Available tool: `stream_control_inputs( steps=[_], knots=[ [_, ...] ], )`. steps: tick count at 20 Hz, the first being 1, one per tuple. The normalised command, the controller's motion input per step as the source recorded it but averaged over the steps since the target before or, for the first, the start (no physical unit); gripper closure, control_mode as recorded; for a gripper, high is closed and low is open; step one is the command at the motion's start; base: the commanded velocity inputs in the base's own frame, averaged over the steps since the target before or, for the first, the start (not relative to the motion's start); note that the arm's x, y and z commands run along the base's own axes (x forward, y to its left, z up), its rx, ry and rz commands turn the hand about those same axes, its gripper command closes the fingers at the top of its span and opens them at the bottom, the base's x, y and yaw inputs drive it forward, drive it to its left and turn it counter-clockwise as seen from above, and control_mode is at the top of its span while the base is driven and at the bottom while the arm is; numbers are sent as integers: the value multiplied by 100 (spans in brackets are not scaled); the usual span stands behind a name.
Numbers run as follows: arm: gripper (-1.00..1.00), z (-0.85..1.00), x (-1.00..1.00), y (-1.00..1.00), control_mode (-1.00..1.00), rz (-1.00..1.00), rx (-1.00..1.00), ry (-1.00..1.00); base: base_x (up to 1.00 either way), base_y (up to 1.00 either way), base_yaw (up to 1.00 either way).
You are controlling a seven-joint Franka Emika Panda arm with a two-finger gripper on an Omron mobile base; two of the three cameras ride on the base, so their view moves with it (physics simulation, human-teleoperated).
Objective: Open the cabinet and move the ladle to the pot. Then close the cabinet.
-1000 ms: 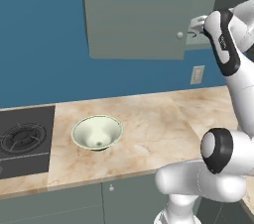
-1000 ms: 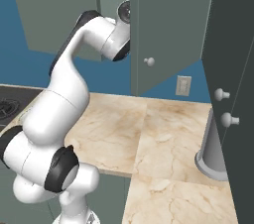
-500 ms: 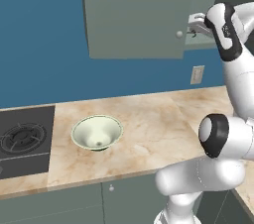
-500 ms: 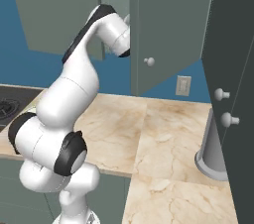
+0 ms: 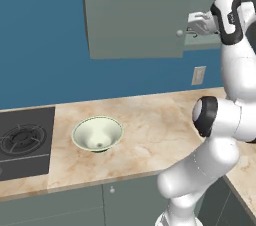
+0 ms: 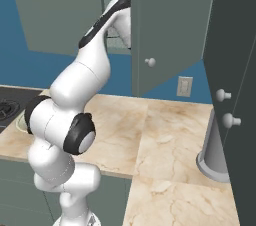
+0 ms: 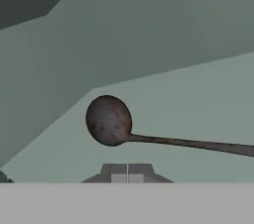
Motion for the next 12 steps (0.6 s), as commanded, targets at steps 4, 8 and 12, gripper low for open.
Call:
stream_control_inputs(
  steps=[4,8,12],
  knots=[
    [100,0,-33,77,-100,29,0,-9,0,0,0],
    [100,0,-45,82,-100,31,0,-10,0,0,0],
    [100,7,-65,89,-100,31,-3,-16,0,0,0]
  ],
)
